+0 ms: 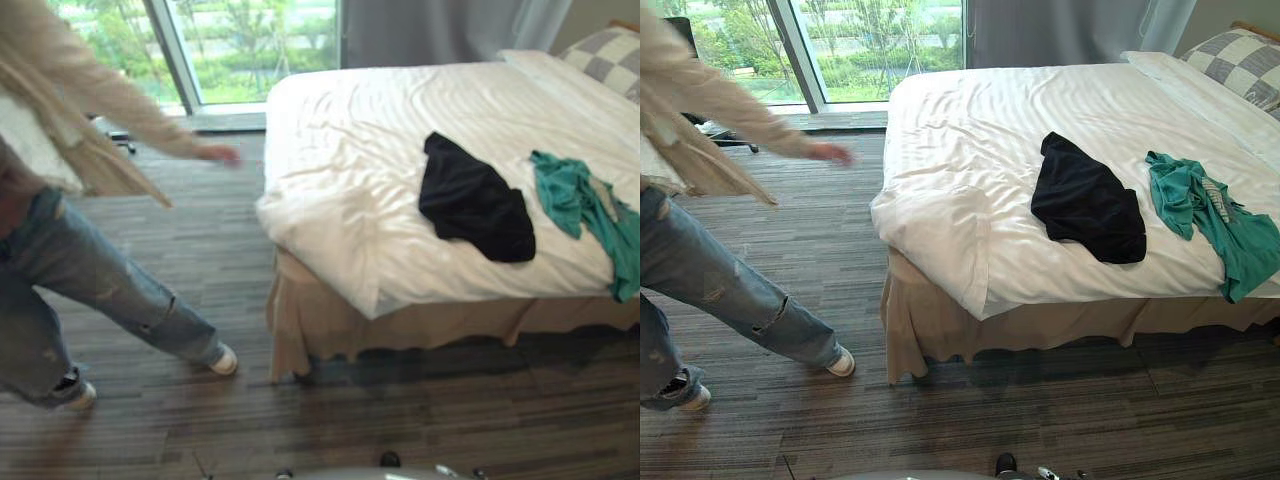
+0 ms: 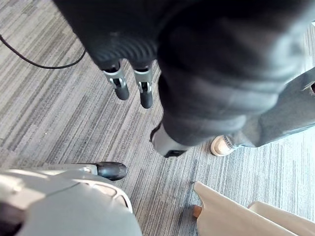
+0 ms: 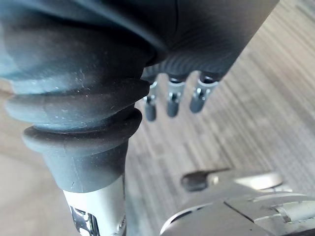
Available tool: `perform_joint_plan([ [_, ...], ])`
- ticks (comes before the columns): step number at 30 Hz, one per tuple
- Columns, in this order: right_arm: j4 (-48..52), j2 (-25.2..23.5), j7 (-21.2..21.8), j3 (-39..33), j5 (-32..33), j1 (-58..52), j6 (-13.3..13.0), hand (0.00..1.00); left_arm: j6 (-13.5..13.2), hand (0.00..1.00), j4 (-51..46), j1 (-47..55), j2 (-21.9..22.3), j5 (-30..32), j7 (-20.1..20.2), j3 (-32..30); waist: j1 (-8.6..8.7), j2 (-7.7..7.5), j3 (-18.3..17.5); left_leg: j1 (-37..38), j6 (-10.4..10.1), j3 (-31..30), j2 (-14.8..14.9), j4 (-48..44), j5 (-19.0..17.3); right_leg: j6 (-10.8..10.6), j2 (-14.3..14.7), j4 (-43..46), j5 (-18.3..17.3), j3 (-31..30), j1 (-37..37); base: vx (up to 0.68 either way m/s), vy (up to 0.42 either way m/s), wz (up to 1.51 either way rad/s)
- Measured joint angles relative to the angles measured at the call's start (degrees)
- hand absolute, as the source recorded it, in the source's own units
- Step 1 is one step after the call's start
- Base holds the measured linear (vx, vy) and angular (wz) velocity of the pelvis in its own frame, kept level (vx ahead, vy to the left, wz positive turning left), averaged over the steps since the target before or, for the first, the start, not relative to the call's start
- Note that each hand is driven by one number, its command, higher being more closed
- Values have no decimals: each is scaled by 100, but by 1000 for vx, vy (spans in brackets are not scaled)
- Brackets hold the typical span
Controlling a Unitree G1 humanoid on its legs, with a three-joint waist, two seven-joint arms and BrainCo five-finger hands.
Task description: Tidy the bed and pick cloth on bed and put in laundry
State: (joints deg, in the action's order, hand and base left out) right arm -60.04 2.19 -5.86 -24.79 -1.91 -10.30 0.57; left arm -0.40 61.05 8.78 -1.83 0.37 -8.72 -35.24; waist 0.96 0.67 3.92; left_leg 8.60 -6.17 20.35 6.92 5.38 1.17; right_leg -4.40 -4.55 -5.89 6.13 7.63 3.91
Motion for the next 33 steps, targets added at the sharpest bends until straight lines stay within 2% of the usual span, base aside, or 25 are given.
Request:
perform_joint_plan([
  [3, 1, 1, -2, -14, 2, -27, -3, 0, 4, 0, -150, -166, -461, -222, -27, -531, 6, 13, 3, 33, 3, -9, 11, 0, -18, 3, 9, -2, -26, 8, 43, 0, 0, 0],
  [5, 1, 0, -11, -11, 6, -57, -11, 0, -6, 0, -485, -382, -946, -473, -164, -887, 13, 18, 7, 25, 4, -48, 13, 0, -18, 28, 10, -2, -52, 39, 55, -8, -17, 7],
  [8, 8, -5, -46, 16, 20, -170, -21, 0, -136, 0, -1129, -729, -1474, -877, -505, -952, 21, 20, 3, 7, 4, -163, 6, 1, -18, -8, -7, -2, -96, 161, 102, 3, -17, 17],
  [11, 17, 13, -75, 58, 23, -240, -26, 0, -262, 0, -1631, -1084, -1908, -1054, -861, -936, 21, 12, -9, -8, 7, -196, 1, 0, -21, -7, -10, -1, -96, 183, 103, 14, -8, 8],
  [14, 22, 14, -142, 106, 32, -297, -26, 0, -273, 0, -2066, -1399, -2354, -1097, -1223, -857, 31, 22, -15, -7, 11, -196, -5, -2, -23, -7, -10, 1, -97, 180, 102, 10, -3, 0],
  [17, 64, 14, -161, 113, 33, -377, -29, 0, -286, 0, -2291, -1721, -2926, -912, -1537, -512, 54, 60, -48, -4, 35, -191, -15, -4, -15, -5, -13, 6, -99, 172, 98, 0, 0, 0],
  [18, 81, 15, -162, 111, 33, -401, -40, 0, -291, 0, -2481, -1897, -3180, -664, -1661, -265, 89, 82, -56, 1, 38, -189, -25, -4, -17, -5, -20, 13, -99, 165, 98, 0, 0, 0],
  [20, 81, 15, -161, 107, 35, -406, -52, 0, -322, 0, -2724, -2069, -3381, -427, -1739, 4, 134, 99, -60, 1, 38, -183, -36, -5, -18, -4, -27, 15, -98, 153, 91, -18, -6, -2],
  [21, 81, 19, -160, 102, 38, -434, -67, 0, -338, 0, -2953, -2310, -3506, -91, -1788, 343, 149, 123, -58, 2, 44, -173, -48, -13, -23, -4, -38, 13, -97, 138, 86, -42, -10, -5],
  [24, 82, 60, -152, 70, 143, -496, -80, 0, -376, 0, -3285, -2704, -3540, 313, -1798, 943, 177, 202, -45, 1, 34, -136, -66, -47, -64, -8, -59, 2, -91, 85, 73, -59, -8, -8],
  [26, 87, 90, -145, -26, 160, -502, -113, 0, -396, 0, -3708, -3001, -3559, 683, -1786, 1559, 273, 301, -35, -82, 6, -63, -84, -57, -121, -20, -73, 1, -67, -3, -57, -68, -4, -18],
  [28, 95, 100, -137, -57, 161, -486, -140, 0, -397, 0, -3865, -3410, -3579, 1051, -1749, 2020, 321, 330, -20, -225, 9, -25, -93, -83, -122, -1, -77, 2, -7, -68, -232, -69, -17, -22],
  [30, 96, 117, -136, -143, 162, -426, -139, 0, -397, 0, -3870, -3854, -3657, 1366, -1691, 2545, 408, 418, 90, -338, 11, 36, -94, -135, -121, 2, -76, 12, 37, -153, -369, -58, -27, -20],
  [32, 71, 151, -132, -221, 166, -305, -137, 0, -392, 0, -3900, -4435, -3680, 1641, -1556, 3193, 605, 517, 209, -496, 54, 68, -90, -194, -93, -14, -72, 23, 73, -257, -554, -39, -38, -20],
  [33, 68, 150, -134, -243, 177, -254, -136, 0, -393, 0, -3907, -4611, -3679, 1695, -1511, 3376, 620, 526, 255, -517, 56, 75, -87, -214, -92, -16, -67, 25, 86, -299, -588, -23, -39, -34],
])
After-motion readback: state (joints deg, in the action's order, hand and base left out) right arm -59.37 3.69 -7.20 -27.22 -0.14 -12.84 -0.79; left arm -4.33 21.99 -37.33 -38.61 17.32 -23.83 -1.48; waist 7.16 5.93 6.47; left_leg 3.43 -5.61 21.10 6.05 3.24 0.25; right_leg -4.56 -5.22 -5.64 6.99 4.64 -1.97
